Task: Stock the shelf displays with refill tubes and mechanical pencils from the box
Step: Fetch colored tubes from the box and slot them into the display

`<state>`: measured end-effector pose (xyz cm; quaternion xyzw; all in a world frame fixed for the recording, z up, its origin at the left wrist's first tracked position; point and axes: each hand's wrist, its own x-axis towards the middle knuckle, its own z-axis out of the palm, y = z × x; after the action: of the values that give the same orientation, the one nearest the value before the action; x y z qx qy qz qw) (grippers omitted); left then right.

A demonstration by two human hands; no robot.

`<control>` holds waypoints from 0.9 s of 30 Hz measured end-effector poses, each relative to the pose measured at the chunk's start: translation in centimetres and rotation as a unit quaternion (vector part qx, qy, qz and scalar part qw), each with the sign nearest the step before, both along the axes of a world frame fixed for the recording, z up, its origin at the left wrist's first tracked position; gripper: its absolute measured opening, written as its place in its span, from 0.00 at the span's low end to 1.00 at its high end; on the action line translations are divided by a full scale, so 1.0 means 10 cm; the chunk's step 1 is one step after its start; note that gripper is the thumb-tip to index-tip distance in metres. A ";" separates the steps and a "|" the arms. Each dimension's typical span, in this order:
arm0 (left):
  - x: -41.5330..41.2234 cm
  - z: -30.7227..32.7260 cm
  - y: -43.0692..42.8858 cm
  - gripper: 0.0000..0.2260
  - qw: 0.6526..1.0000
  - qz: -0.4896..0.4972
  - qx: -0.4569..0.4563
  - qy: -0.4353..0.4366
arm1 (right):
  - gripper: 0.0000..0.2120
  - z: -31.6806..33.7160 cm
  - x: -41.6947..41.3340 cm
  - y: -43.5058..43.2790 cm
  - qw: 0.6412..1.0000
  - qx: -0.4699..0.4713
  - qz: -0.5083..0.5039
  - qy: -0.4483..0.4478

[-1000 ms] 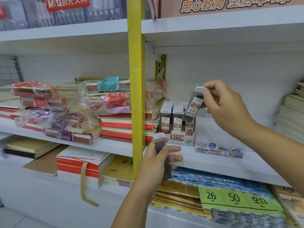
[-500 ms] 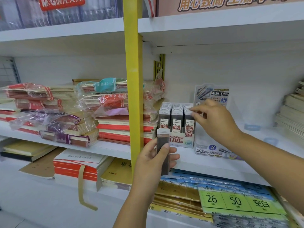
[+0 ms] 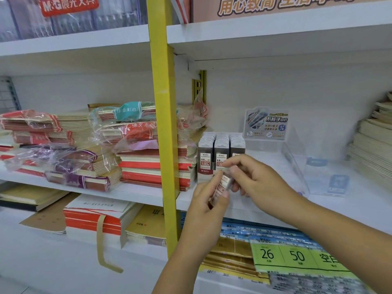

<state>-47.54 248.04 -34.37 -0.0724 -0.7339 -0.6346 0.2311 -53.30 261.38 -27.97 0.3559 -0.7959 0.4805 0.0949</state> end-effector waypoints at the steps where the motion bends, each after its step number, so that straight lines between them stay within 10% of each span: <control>1: -0.01 -0.01 -0.01 0.18 1.000 0.003 0.004 -0.001 | 0.09 0.00 -0.01 0.02 1.000 -0.012 -0.006 -0.011; 7: -0.09 0.01 -0.04 0.18 0.997 0.071 -0.020 0.037 | 0.05 0.07 -0.10 0.15 0.996 -0.089 -0.019 -0.022; 12: -0.19 0.01 -0.03 0.19 0.950 0.191 -0.222 0.110 | 0.08 0.40 -0.19 0.27 0.964 -0.174 -0.085 0.183; 27: -0.45 -0.16 -0.05 0.24 0.900 0.194 -0.374 0.111 | 0.08 0.44 -0.54 0.11 0.945 0.141 -0.156 0.251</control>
<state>-52.00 247.52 -35.96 -0.0797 -0.8864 -0.2438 0.3855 -58.67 262.53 -23.58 0.3458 -0.8514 0.2377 0.3147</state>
